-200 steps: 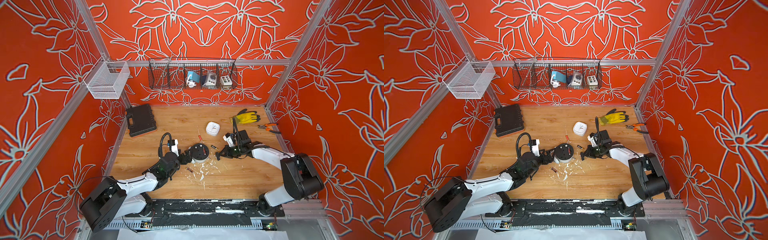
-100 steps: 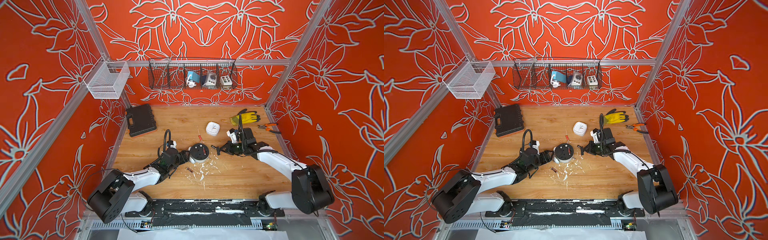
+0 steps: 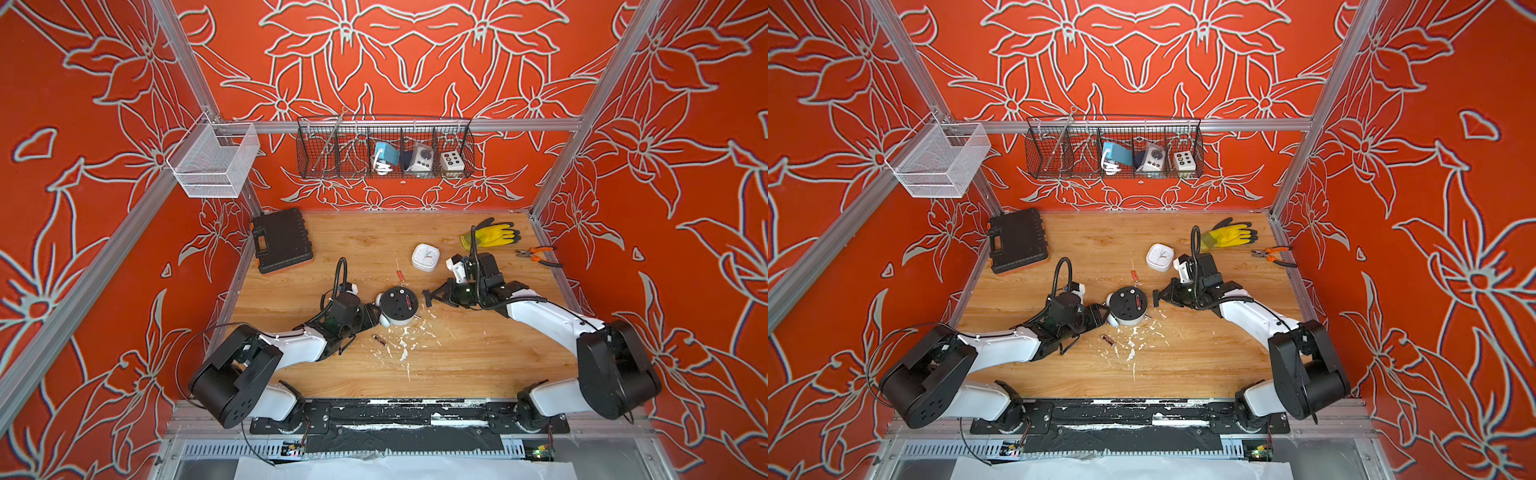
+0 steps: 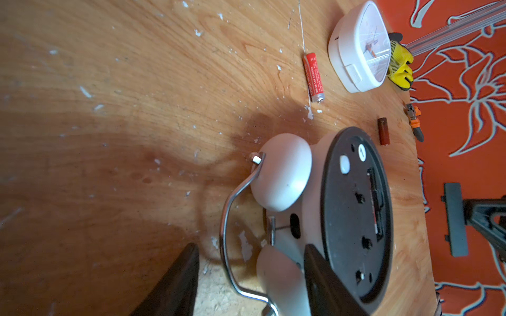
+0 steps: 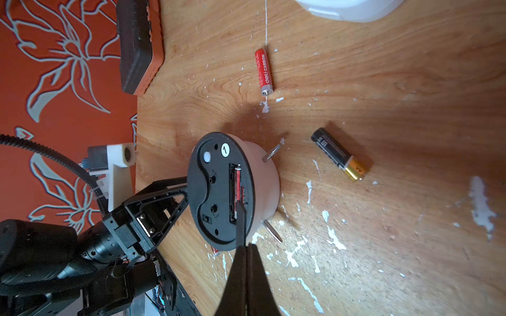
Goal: Insert the battery into the alarm
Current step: Install the cover on the alarm.
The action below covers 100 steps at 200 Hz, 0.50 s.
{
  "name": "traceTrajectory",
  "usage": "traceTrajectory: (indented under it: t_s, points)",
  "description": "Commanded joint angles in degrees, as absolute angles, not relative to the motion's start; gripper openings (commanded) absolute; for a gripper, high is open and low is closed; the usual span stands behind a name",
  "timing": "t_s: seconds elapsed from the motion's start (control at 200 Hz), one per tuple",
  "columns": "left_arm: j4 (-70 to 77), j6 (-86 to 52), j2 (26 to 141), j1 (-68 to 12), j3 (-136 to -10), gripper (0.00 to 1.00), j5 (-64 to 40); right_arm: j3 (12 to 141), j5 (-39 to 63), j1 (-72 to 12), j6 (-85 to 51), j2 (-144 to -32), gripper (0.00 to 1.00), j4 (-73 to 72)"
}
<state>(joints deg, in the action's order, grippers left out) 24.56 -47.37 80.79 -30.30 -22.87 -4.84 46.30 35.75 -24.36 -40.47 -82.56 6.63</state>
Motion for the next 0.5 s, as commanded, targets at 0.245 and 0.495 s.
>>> traceTrajectory:
  t_s: [0.245,0.495]
  points:
    - [23.15,-46.41,82.56,-29.93,-24.51,0.50,-6.33,50.48,33.93,-26.60,-40.78,-88.45,0.00,3.47]
    - [22.74,-46.18,82.79,-29.88,-24.78,0.50,-6.43,52.60,34.10,-28.11,-40.33,-91.87,0.00,3.53]
